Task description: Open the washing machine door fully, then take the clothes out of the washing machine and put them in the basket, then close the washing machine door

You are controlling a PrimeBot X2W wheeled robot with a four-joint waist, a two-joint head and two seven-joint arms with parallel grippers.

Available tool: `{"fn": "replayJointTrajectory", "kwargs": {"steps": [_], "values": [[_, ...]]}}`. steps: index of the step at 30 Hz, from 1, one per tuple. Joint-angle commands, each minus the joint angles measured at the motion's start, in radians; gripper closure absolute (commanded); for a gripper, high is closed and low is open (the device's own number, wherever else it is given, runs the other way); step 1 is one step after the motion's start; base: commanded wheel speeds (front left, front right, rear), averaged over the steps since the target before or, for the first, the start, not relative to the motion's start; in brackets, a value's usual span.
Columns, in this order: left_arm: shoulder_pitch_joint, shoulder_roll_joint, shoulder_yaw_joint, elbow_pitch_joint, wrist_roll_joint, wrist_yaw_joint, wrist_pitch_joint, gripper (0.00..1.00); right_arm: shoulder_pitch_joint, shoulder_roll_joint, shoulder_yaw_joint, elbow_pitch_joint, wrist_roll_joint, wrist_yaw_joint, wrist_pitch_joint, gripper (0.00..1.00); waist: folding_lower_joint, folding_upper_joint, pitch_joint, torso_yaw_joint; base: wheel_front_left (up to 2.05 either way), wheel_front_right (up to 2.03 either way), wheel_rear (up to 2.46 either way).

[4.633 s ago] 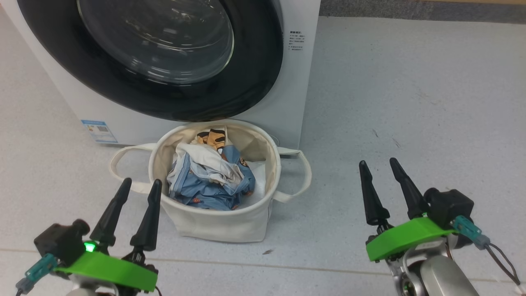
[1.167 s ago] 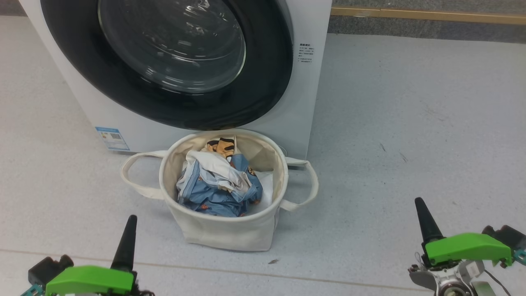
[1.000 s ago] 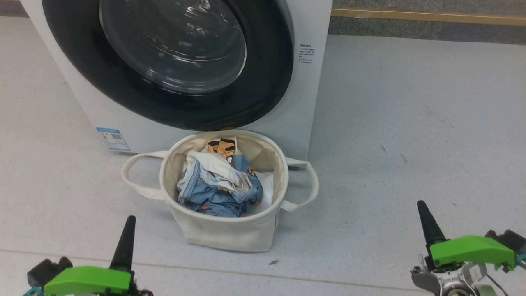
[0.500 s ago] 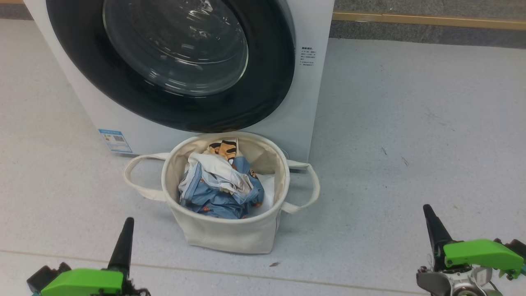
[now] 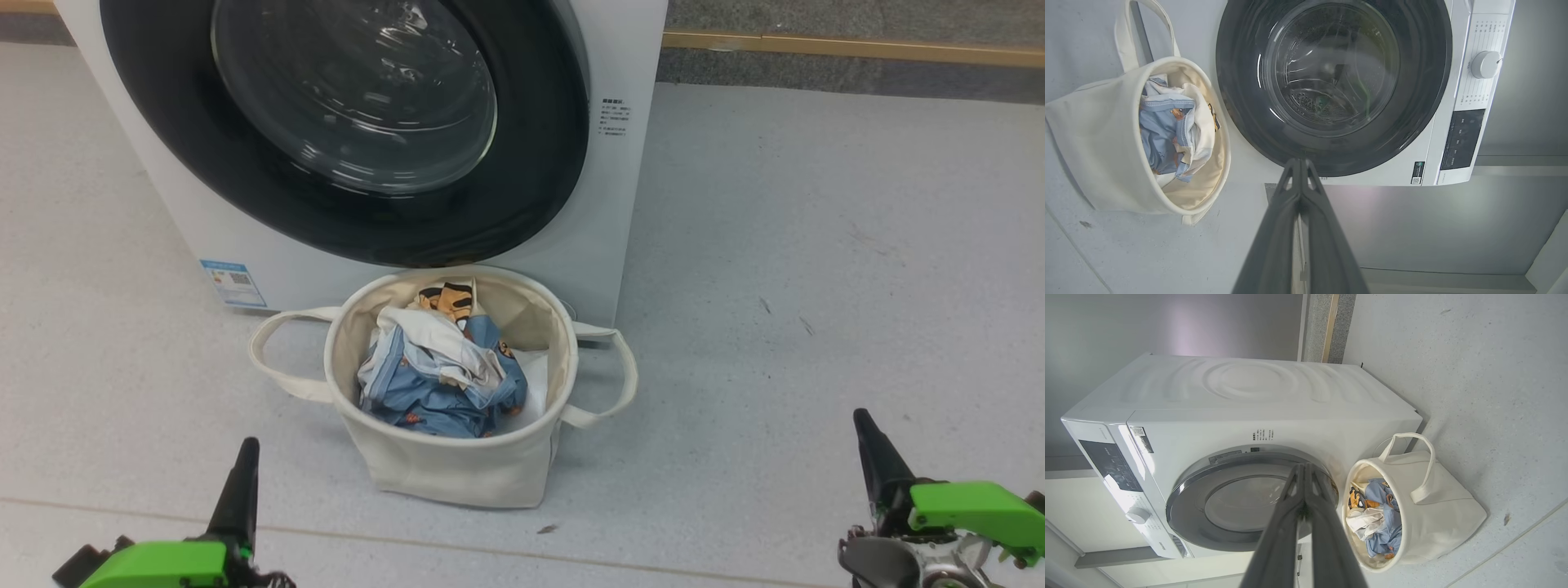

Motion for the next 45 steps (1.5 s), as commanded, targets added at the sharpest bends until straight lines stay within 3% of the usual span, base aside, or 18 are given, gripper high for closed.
{"fn": "replayJointTrajectory", "kwargs": {"steps": [1, 9, 45], "values": [[-0.026, 0.003, 0.039, -0.027, -0.016, -0.01, 0.006, 1.0, -0.013, -0.004, 0.011, -0.03, 0.023, 0.0, 0.008, 1.0, 0.0, 0.0, 0.0, 0.0, 0.0, 0.0, 0.0], [-0.025, -0.014, 0.063, -0.018, -0.072, -0.016, 0.024, 1.0, -0.01, -0.001, -0.01, -0.026, 0.098, 0.0, 0.024, 1.0, 0.0, 0.0, -0.005, 0.003, 0.0, 0.0, 0.0], [-0.025, -0.016, 0.067, -0.018, -0.069, -0.016, 0.027, 1.0, -0.011, 0.008, -0.022, -0.025, 0.087, 0.0, 0.035, 1.0, 0.0, 0.0, -0.005, 0.003, 0.0, 0.0, 0.0]]}}
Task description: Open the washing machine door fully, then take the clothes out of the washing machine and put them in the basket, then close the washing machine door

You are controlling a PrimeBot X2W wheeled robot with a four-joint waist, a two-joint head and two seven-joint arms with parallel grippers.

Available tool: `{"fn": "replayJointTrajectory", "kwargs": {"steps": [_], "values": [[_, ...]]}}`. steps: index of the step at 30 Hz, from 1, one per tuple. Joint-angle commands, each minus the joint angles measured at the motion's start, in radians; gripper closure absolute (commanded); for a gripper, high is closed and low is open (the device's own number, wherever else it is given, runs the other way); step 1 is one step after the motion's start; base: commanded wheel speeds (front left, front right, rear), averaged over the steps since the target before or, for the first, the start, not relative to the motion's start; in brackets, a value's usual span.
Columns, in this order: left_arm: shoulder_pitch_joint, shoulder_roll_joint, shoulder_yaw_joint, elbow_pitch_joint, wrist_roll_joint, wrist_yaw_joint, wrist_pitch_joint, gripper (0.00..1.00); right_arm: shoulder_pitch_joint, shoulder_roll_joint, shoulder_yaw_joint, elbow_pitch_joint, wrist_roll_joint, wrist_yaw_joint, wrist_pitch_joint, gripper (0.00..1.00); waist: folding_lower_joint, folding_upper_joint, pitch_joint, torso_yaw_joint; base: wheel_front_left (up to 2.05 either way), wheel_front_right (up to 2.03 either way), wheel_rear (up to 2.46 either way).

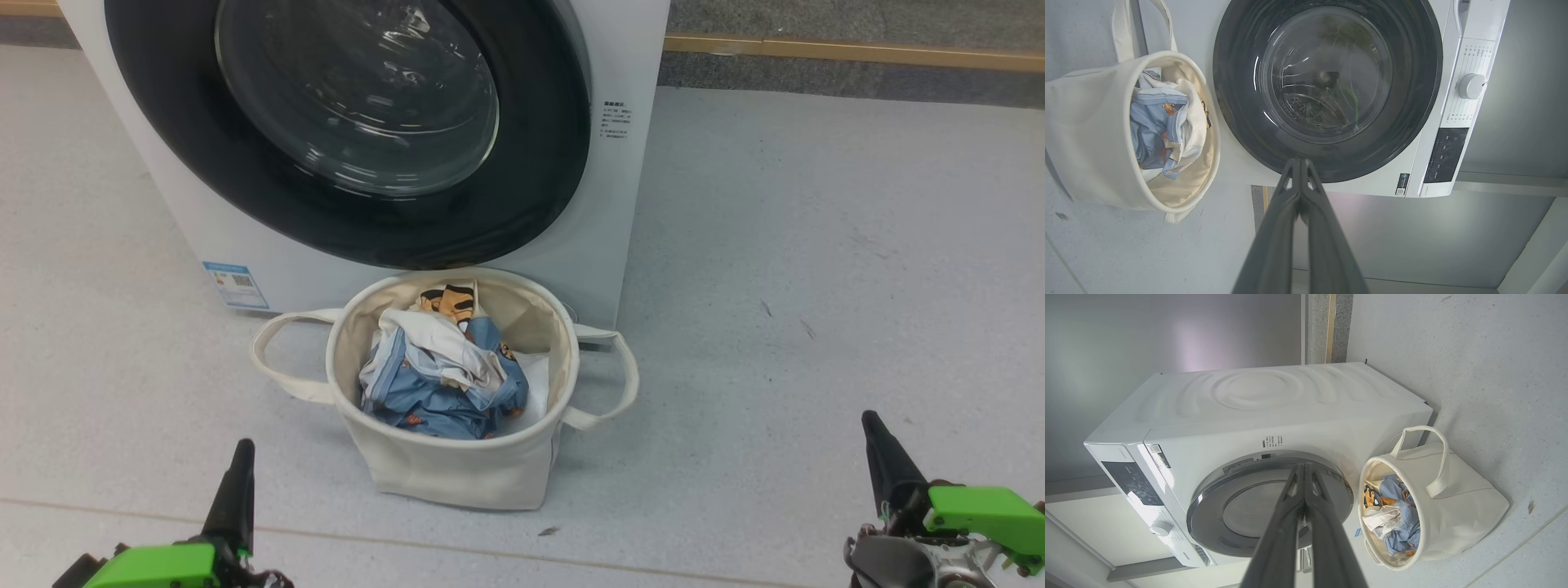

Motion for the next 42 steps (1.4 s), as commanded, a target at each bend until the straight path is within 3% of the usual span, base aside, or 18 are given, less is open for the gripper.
{"fn": "replayJointTrajectory", "kwargs": {"steps": [1, 42], "values": [[-0.025, 0.004, 0.034, -0.027, 0.001, -0.007, 0.006, 1.0, -0.013, 0.0, 0.017, -0.031, -0.003, 0.0, 0.008, 1.0, 0.0, 0.0, 0.0, 0.0, 0.0, 0.0, 0.0], [-0.026, 0.003, 0.036, -0.027, 0.002, -0.007, 0.008, 1.0, -0.014, 0.007, 0.008, -0.03, -0.011, 0.0, 0.015, 1.0, 0.0, 0.0, 0.0, 0.0, 0.0, 0.0, 0.0]]}}
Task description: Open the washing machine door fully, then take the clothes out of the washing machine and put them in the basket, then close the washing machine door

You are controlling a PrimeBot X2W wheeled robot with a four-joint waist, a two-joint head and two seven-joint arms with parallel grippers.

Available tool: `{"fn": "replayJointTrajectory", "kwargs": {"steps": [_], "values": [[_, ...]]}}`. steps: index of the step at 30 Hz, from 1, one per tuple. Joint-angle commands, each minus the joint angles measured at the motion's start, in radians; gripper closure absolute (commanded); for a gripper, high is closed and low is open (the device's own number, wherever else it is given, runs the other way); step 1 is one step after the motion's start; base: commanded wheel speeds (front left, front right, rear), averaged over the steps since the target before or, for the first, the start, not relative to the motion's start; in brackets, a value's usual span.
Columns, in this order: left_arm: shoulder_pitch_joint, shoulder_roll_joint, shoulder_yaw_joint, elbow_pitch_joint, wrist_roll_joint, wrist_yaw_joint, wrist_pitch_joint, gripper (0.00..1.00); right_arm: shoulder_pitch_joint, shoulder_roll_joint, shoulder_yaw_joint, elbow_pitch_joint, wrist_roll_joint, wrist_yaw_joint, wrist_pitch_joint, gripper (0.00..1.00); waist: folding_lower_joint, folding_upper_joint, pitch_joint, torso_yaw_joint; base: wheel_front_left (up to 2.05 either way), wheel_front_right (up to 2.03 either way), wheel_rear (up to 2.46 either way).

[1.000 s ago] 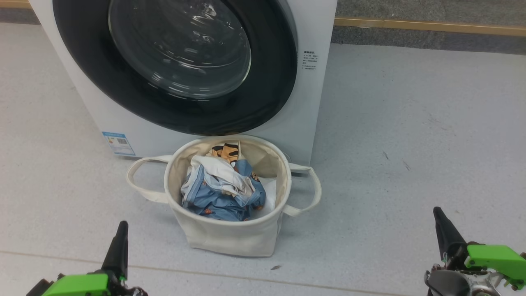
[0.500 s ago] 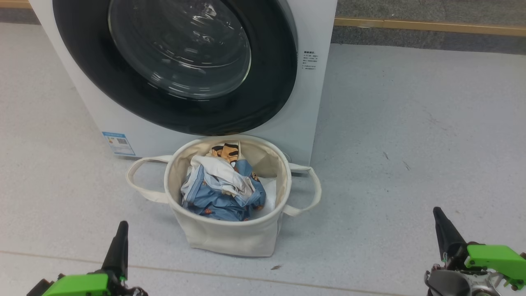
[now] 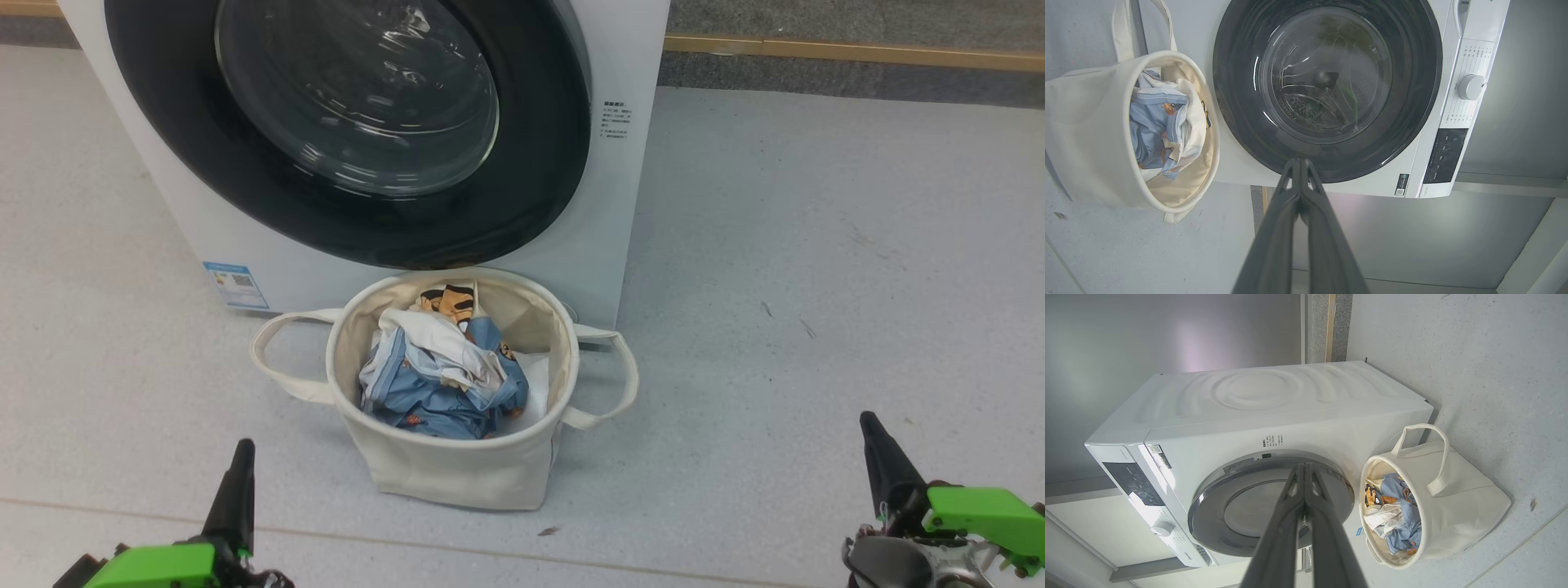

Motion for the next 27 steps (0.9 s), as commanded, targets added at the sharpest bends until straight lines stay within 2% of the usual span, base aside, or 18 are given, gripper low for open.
{"fn": "replayJointTrajectory", "kwargs": {"steps": [1, 27], "values": [[-0.026, 0.006, 0.034, -0.027, 0.003, -0.007, 0.007, 1.0, -0.014, -0.003, 0.016, -0.031, -0.008, 0.0, 0.008, 1.0, 0.0, 0.0, 0.0, 0.0, 0.0, 0.0, 0.0], [-0.026, 0.005, 0.035, -0.027, 0.003, -0.007, 0.008, 1.0, -0.014, -0.001, 0.012, -0.031, -0.011, 0.0, 0.011, 1.0, 0.0, 0.0, 0.0, 0.0, 0.0, 0.0, 0.0]]}}
